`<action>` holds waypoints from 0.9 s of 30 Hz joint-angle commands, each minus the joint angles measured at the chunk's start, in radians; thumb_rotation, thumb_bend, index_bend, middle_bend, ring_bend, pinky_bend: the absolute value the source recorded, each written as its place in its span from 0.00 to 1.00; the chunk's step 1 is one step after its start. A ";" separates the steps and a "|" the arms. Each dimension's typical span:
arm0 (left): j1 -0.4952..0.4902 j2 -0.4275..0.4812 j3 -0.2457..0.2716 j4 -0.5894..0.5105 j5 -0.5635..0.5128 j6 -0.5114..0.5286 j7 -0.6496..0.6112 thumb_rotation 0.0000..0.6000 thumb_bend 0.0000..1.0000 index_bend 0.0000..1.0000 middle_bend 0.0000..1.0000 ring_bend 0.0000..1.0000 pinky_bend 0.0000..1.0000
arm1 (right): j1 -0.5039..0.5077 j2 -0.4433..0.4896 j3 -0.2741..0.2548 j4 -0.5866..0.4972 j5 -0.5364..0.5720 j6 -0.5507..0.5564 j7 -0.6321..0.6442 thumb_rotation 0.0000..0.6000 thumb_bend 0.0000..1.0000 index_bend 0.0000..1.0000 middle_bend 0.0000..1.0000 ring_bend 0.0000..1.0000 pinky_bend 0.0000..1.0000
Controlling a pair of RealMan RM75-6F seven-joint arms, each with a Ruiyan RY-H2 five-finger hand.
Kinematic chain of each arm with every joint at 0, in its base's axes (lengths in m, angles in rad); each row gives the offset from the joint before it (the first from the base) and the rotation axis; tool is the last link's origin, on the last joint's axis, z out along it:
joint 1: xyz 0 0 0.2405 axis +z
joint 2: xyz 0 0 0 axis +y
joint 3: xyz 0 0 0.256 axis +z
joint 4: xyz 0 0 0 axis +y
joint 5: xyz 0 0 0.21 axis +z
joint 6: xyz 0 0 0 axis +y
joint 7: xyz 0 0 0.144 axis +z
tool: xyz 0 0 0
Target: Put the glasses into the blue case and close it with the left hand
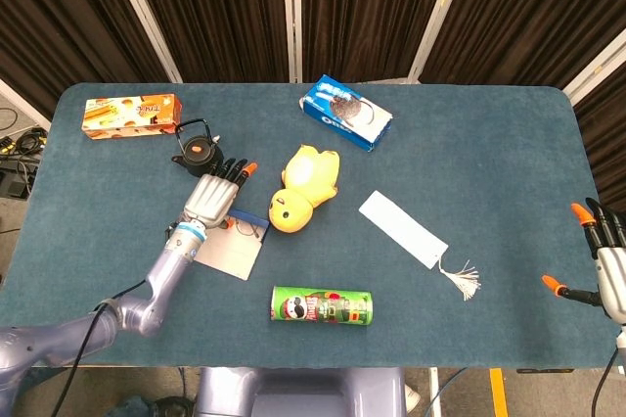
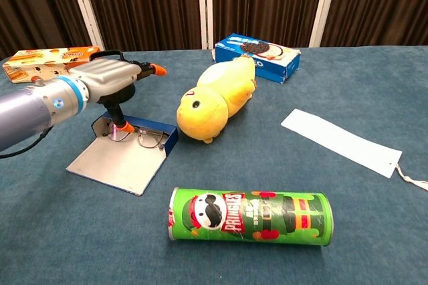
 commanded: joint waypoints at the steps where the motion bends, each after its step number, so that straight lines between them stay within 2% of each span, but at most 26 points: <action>1: 0.047 0.077 0.027 -0.109 0.040 0.047 -0.042 1.00 0.04 0.00 0.00 0.00 0.00 | -0.002 0.002 -0.001 -0.004 -0.006 0.006 0.004 1.00 0.00 0.00 0.00 0.00 0.00; 6: 0.114 0.175 0.072 -0.248 0.082 0.106 -0.079 1.00 0.05 0.01 0.00 0.00 0.00 | -0.005 0.007 -0.004 -0.011 -0.018 0.014 0.009 1.00 0.00 0.00 0.00 0.00 0.00; 10: 0.167 0.239 0.117 -0.331 0.124 0.151 -0.108 1.00 0.06 0.08 0.00 0.00 0.00 | -0.007 0.009 -0.008 -0.015 -0.027 0.017 0.012 1.00 0.00 0.00 0.00 0.00 0.00; 13: 0.192 0.262 0.150 -0.353 0.163 0.170 -0.125 1.00 0.11 0.15 0.00 0.00 0.00 | -0.007 0.010 -0.009 -0.018 -0.033 0.020 0.013 1.00 0.00 0.00 0.00 0.00 0.00; 16: 0.205 0.265 0.170 -0.349 0.193 0.181 -0.136 1.00 0.19 0.20 0.00 0.00 0.00 | -0.007 0.010 -0.010 -0.019 -0.034 0.020 0.013 1.00 0.00 0.00 0.00 0.00 0.00; 19: 0.219 0.252 0.189 -0.333 0.218 0.188 -0.152 1.00 0.23 0.24 0.00 0.00 0.00 | -0.007 0.010 -0.011 -0.019 -0.034 0.019 0.012 1.00 0.00 0.00 0.00 0.00 0.00; 27: 0.237 0.159 0.218 -0.215 0.270 0.178 -0.226 1.00 0.23 0.27 0.00 0.00 0.00 | -0.006 0.009 -0.011 -0.016 -0.032 0.017 0.013 1.00 0.00 0.00 0.00 0.00 0.00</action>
